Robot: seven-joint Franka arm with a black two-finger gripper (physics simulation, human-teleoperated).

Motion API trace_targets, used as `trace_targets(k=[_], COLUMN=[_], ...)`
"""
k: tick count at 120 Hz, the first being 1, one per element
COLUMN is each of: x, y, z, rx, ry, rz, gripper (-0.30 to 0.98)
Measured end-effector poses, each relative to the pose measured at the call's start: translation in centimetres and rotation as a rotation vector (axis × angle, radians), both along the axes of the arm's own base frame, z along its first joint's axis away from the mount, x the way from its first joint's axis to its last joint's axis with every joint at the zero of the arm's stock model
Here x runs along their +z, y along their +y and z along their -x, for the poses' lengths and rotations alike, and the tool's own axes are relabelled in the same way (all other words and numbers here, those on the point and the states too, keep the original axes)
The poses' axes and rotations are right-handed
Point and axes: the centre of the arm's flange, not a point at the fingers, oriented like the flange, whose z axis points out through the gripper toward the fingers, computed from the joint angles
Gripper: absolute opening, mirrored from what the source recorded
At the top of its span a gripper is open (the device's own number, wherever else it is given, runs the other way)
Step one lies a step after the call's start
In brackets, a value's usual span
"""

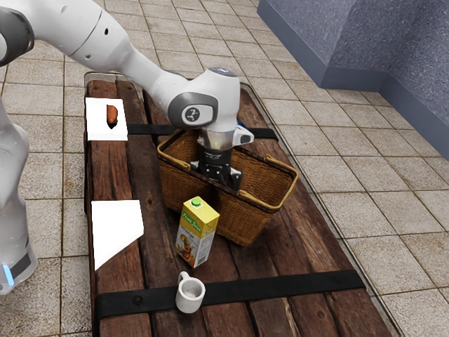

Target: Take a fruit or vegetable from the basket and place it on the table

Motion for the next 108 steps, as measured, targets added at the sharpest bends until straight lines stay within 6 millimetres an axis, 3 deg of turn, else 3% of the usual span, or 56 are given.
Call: trace_targets(k=[19, 40, 46, 60, 68, 86, 92, 96, 102, 108], x=[0.0, 0.0, 0.1, 0.8, 2.2, 7.4, 10.1, 12.9, 18.7, 24.7], y=[0.0, 0.0, -0.8, -2.1, -2.1, -2.3, -2.6, -3.0, -3.1, -1.8], z=[0.0, 0.1, 0.3, 0.8, 0.7, 0.3, 0.4, 0.3, -0.2, -0.9], rx=[0.003, -0.01, -0.019, -0.035, -0.04, -0.067, -0.082, -0.096, -0.111, -0.096], ry=[0.0, 0.0, 0.008, 0.012, -0.012, -0.103, -0.15, -0.196, -0.291, -0.38], rz=[0.002, 0.009, 0.026, 0.052, 0.053, 0.029, 0.015, 0.0, -0.037, -0.084], gripper=[0.18, 0.17, 0.17, 0.15, 0.15, 0.15, 0.15, 0.14, 0.14, 0.15])
